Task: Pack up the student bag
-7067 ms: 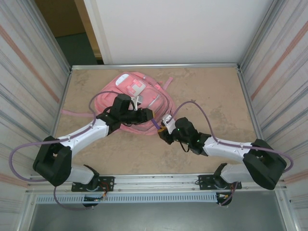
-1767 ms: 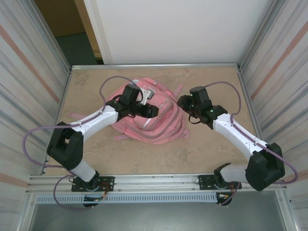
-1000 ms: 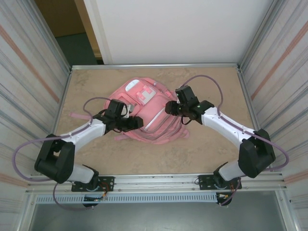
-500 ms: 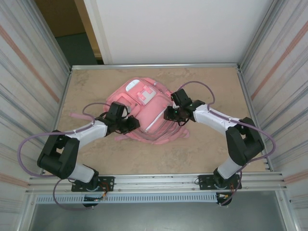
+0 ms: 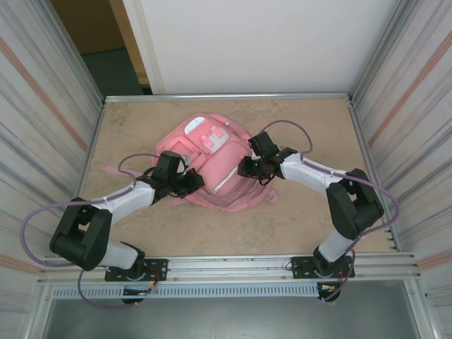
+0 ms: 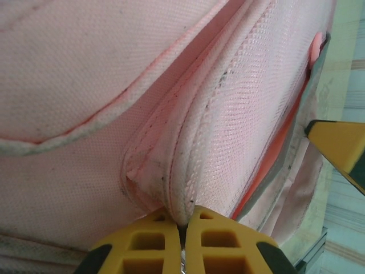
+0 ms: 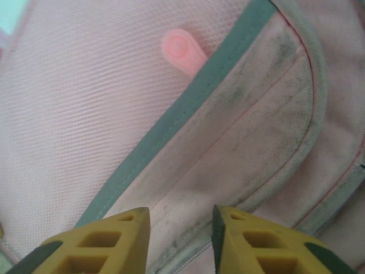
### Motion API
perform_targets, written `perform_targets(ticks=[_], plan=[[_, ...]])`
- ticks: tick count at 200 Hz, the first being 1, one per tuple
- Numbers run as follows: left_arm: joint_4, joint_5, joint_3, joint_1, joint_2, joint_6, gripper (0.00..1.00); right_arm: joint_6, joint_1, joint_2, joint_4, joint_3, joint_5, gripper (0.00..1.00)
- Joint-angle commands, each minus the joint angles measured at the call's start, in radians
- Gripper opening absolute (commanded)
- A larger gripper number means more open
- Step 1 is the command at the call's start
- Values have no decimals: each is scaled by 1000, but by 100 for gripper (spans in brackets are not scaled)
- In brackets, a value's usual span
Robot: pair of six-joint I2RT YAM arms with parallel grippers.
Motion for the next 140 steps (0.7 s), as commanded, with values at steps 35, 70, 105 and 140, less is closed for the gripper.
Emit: perform_targets(ticks=[35,70,105,140], plan=[[92,15,9,-72,-92,-244,0,33,272,-209,-30,-105,287,41],[11,-69,39,-89,-150,-254,0,107,326,-195,-38,-110,374,45],[68,-127,-6,-84,-181,-222,0,143,246,-52,16,-85,337,42],[93,-128,-44,-29,-197,-212,0,28,155,68,190,-44,247,35]])
